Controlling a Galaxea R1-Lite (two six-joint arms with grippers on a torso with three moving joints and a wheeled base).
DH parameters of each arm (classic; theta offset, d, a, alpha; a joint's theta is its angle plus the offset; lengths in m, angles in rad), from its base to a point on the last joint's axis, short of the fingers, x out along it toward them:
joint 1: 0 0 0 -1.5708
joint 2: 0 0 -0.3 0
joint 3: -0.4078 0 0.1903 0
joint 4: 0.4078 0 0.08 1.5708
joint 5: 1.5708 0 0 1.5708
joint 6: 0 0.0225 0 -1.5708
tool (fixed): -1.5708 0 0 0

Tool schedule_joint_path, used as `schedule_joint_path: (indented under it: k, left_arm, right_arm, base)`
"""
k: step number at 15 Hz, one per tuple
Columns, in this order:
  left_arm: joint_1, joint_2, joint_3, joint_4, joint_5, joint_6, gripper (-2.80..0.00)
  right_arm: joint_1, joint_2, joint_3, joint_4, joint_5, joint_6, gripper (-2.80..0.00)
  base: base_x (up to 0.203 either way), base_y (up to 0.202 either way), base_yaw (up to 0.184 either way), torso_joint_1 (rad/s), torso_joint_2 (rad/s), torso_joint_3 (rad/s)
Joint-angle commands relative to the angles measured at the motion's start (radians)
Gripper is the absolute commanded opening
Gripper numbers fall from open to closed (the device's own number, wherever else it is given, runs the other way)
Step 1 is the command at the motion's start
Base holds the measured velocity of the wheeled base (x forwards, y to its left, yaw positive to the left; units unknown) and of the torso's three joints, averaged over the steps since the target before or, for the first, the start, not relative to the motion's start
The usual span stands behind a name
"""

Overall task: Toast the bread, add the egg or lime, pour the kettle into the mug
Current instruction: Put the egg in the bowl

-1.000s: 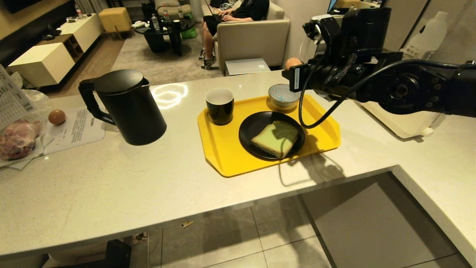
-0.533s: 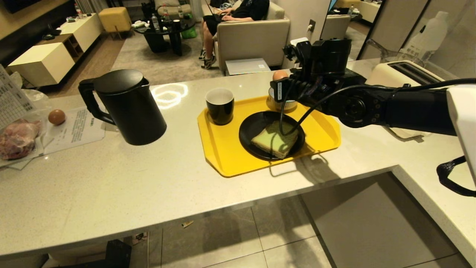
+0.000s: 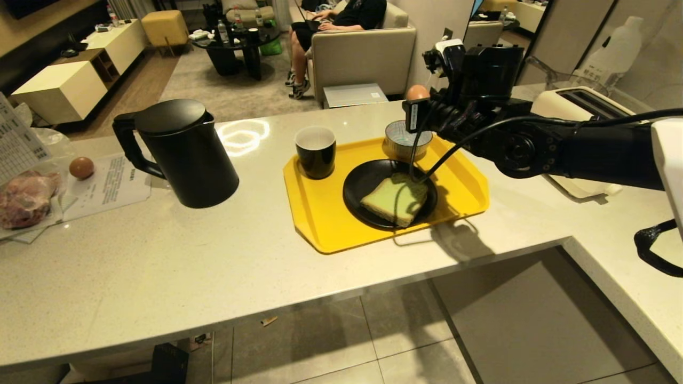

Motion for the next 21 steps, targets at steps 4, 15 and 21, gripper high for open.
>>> schedule_joint_path:
  k: [4, 15, 21]
  left_arm:
    - [0.001, 0.0, 0.0, 0.001, 0.0, 0.0, -2.8]
    - [-0.001, 0.0, 0.0, 0.001, 0.0, -0.001, -2.8]
    - [-0.001, 0.0, 0.0, 0.001, 0.0, 0.0, -2.8]
  right_arm:
    - [-0.011, -0.059, 0.0, 0.025, 0.002, -0.003, -2.8]
    - [-0.012, -0.133, 0.002, 0.09, -0.001, -0.012, -2.8]
    - [-0.012, -0.141, 0.001, 0.09, -0.003, -0.012, -2.8]
  base:
    - [0.0, 0.0, 0.0, 0.0, 0.0, 0.0]
    - [0.0, 0.0, 0.0, 0.0, 0.0, 0.0]
    - [0.013, 0.0, -0.001, 0.0, 0.0, 0.001]
